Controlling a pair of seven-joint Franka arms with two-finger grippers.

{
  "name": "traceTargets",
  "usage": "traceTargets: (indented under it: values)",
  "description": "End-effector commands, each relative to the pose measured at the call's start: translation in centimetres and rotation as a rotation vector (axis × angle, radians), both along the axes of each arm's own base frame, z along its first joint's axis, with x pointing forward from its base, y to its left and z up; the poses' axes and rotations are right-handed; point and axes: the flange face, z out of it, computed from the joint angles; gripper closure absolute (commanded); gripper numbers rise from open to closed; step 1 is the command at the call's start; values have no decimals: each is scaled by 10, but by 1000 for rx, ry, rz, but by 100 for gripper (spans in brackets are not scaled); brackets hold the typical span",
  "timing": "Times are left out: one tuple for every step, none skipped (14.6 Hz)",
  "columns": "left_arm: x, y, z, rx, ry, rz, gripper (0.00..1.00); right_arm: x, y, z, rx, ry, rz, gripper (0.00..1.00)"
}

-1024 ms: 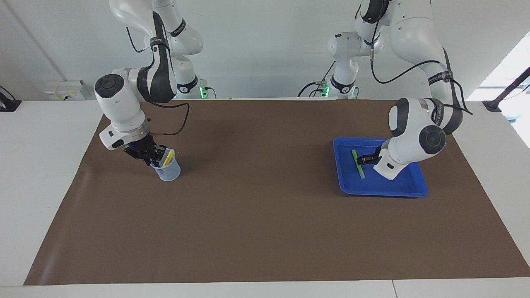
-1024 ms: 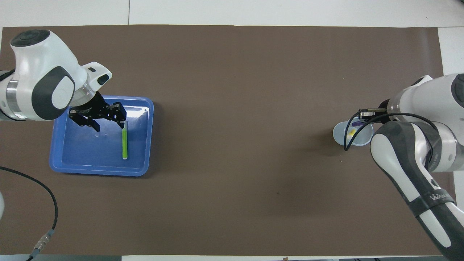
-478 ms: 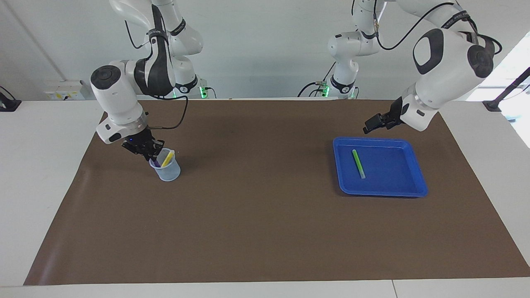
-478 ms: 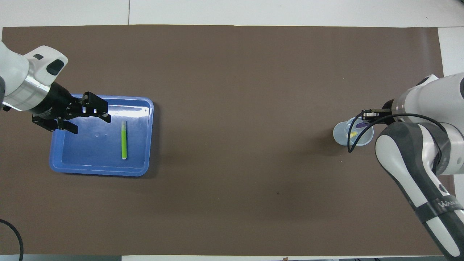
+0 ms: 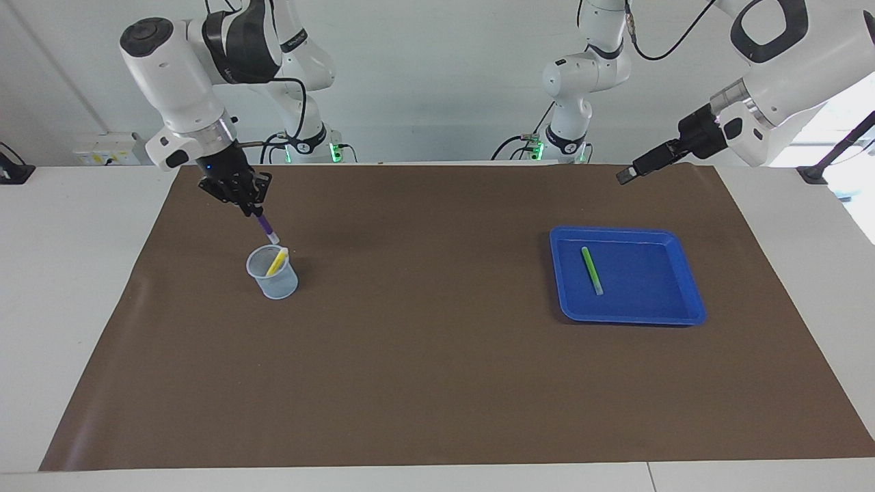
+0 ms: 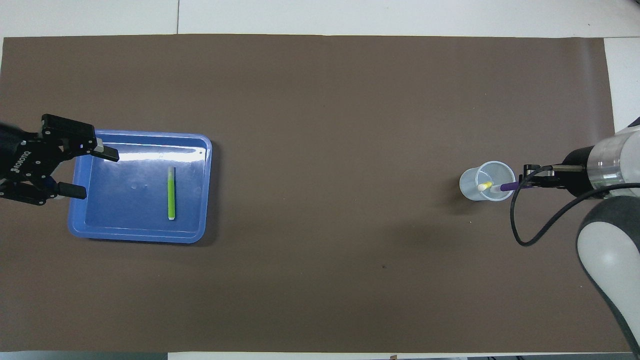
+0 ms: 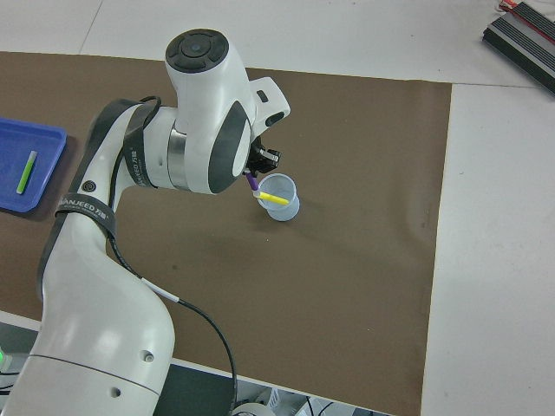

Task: Right arm passes pens to left for tray arrangement
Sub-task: 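Carry the purple pen toward the left gripper over the tray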

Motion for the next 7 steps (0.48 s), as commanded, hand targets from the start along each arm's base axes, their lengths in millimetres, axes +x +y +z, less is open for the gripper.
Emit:
traceTargets:
  values:
    - [-29, -1, -14, -139, 61, 87, 0, 0, 32, 3, 121, 41, -87, 100]
    - [-35, 5, -17, -176, 74, 132, 0, -1, 49, 4, 151, 57, -126, 100]
    - [-42, 7, -23, -207, 86, 180, 0, -4, 70, 4, 178, 87, -199, 100]
    - [-48, 5, -29, -242, 90, 209, 0, -6, 90, 7, 213, 105, -256, 100]
    - [-53, 2, -34, -275, 96, 244, 0, -7, 111, 13, 266, 106, -298, 100]
    - [-57, -3, -39, -299, 121, 303, 0, -7, 135, 18, 326, 102, -359, 100]
    - [-58, -8, -42, -307, 150, 360, 0, -8, 156, 23, 370, 104, -444, 100]
